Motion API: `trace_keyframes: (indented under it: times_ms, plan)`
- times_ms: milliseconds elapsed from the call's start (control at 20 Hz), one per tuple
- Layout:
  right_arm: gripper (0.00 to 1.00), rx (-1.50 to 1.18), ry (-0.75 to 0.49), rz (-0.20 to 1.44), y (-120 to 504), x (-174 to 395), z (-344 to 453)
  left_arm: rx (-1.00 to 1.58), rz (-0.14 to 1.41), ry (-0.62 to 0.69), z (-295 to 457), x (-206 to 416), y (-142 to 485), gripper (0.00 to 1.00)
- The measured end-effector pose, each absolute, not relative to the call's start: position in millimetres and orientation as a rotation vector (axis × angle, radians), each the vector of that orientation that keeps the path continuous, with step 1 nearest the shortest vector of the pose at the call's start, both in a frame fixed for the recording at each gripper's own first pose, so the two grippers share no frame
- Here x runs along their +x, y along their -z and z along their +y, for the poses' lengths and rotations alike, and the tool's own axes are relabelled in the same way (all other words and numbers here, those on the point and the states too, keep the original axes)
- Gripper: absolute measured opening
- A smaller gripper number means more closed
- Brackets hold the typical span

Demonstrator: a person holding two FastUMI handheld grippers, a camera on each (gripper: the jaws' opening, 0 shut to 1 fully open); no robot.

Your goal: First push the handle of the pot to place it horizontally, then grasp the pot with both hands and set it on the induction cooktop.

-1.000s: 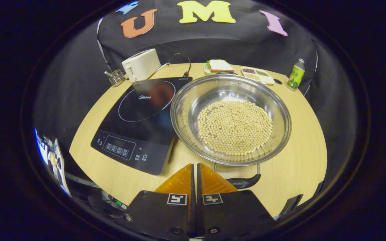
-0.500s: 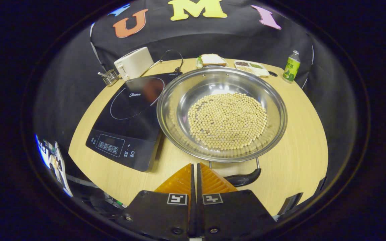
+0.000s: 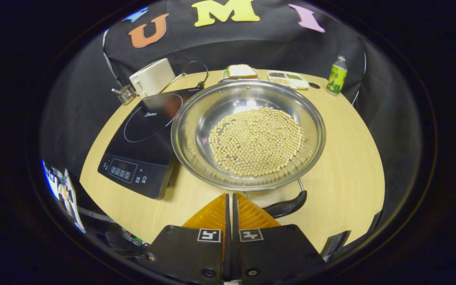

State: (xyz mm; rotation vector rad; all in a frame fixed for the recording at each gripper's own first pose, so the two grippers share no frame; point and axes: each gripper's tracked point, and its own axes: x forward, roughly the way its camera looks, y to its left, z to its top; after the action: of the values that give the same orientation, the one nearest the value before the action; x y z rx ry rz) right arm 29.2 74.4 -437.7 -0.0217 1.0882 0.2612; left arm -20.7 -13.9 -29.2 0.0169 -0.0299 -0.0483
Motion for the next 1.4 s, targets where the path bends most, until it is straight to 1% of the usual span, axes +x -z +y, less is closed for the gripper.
trace_keyframes:
  times_ms: [200,300,350,550,700,750,800,850,900,950,1000,1050,1100,1150,1200,1250,1300,1350,1400]
  plan:
    - [0.00,-0.039,-0.252,1.086,438.3,32.6,55.4,0.022,-0.029,0.057,-19.5,-20.0,31.0,0.96]
    - [0.04,-0.051,-0.244,1.084,438.0,34.8,43.2,0.026,-0.024,0.058,-21.3,-21.0,33.1,0.96]
    - [0.00,-0.067,-0.241,1.080,438.6,36.9,35.7,0.030,-0.018,0.060,-22.8,-21.0,34.2,0.96]
    - [0.01,-0.132,-0.215,1.067,438.6,45.9,3.4,0.031,-0.011,0.083,-31.4,-24.8,36.2,0.96]
    - [0.01,-0.109,-0.197,1.055,436.6,52.3,-11.7,0.032,-0.021,0.085,-32.2,-23.3,33.4,0.96]
    - [0.04,-0.102,-0.196,1.047,435.3,54.8,-15.4,0.031,-0.024,0.081,-32.1,-22.4,33.2,0.96]
    - [0.00,-0.106,-0.195,1.039,435.1,56.9,-20.1,0.033,-0.022,0.080,-33.0,-21.4,33.0,0.96]
    - [0.01,-0.116,-0.185,1.028,433.8,60.2,-26.5,0.036,-0.018,0.082,-33.8,-20.7,34.2,0.96]
    - [0.04,-0.134,-0.168,1.013,431.5,65.2,-34.8,0.034,-0.014,0.082,-34.3,-18.8,36.2,0.96]
    - [0.04,-0.149,-0.149,1.000,430.4,70.5,-42.8,0.030,-0.013,0.082,-34.6,-18.2,36.5,0.96]
    - [0.00,-0.155,-0.132,0.992,431.0,75.1,-49.4,0.024,-0.010,0.081,-34.4,-17.7,37.7,0.96]
    - [0.01,-0.159,-0.120,0.988,431.0,80.6,-54.2,0.020,-0.006,0.085,-35.9,-17.1,39.1,0.96]
    - [0.04,-0.163,-0.109,0.983,431.9,85.5,-60.1,0.017,-0.002,0.091,-38.2,-17.0,39.8,0.96]
    - [0.04,-0.168,-0.100,0.979,431.6,91.6,-65.5,0.016,0.001,0.097,-39.6,-15.6,40.2,0.96]
    - [0.00,-0.173,-0.095,0.972,431.9,98.3,-70.6,0.015,0.000,0.098,-39.1,-15.2,40.5,0.96]
    - [0.04,-0.182,-0.095,0.963,431.7,106.0,-75.0,0.014,-0.002,0.098,-39.6,-14.8,39.9,0.96]
    - [0.00,-0.186,-0.095,0.951,432.1,113.7,-80.1,0.012,-0.002,0.098,-39.4,-13.4,41.5,0.96]
    - [0.04,-0.194,-0.102,0.939,432.2,121.1,-83.6,0.009,0.000,0.099,-40.4,-11.7,42.9,0.96]
    - [0.04,-0.191,-0.102,0.921,431.3,128.0,-86.9,0.005,0.003,0.101,-41.0,-10.6,46.0,0.96]
